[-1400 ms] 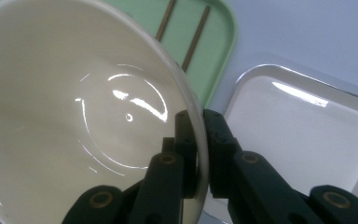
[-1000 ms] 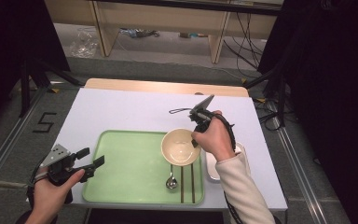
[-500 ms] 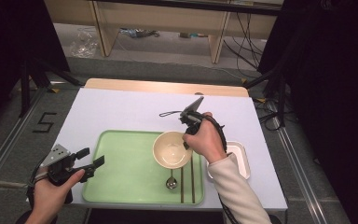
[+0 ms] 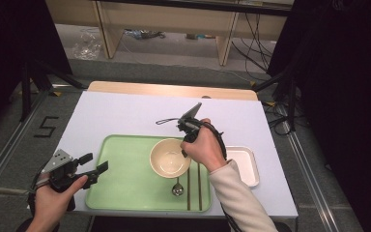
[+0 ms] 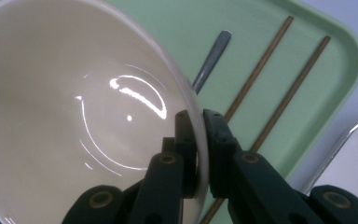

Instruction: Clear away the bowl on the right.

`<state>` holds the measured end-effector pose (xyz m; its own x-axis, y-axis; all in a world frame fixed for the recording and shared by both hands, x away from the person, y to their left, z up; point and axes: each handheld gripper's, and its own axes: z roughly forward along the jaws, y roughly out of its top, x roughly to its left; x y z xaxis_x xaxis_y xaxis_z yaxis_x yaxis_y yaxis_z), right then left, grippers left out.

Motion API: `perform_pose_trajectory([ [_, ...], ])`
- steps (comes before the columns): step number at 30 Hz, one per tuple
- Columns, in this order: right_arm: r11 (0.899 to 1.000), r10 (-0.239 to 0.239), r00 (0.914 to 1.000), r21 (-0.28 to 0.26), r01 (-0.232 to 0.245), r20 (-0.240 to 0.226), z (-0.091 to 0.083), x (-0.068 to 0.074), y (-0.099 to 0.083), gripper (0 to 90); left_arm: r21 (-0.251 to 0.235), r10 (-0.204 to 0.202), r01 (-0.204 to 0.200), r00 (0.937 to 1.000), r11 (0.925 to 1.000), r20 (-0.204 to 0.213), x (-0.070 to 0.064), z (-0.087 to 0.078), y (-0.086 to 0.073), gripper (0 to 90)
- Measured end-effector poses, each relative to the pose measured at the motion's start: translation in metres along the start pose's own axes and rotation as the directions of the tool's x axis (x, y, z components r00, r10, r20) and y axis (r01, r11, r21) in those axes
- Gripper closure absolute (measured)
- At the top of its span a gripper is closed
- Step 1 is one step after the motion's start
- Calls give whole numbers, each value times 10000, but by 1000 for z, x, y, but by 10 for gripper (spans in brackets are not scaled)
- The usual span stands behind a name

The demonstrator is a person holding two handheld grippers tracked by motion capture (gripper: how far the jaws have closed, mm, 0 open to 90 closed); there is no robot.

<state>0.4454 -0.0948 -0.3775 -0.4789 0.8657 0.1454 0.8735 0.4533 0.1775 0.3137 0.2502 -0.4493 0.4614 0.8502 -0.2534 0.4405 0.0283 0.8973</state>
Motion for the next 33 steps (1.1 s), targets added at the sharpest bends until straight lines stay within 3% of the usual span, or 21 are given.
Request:
perform_pose_trajectory([
  [3,9999,-143,9999,-21,143,-63,2,2,1,859,-12,-10,10,10000,10000,-28,0,0,0,271],
  [6,10000,47,9999,-74,-48,-115,5,7,1,859,28,19,-19,10000,10000,-53,0,0,0,270],
  [10,9995,-257,9996,-190,254,-134,9,8,1,859,18,14,-14,10000,10000,-50,0,0,0,271],
  [20,9994,-332,9990,124,336,-296,16,16,3,858,14,26,-25,10000,10000,-50,0,-1,0,270],
  [33,9995,-319,9983,-2,319,-488,27,22,3,859,38,33,-32,10000,10000,-53,0,-1,0,271],
])
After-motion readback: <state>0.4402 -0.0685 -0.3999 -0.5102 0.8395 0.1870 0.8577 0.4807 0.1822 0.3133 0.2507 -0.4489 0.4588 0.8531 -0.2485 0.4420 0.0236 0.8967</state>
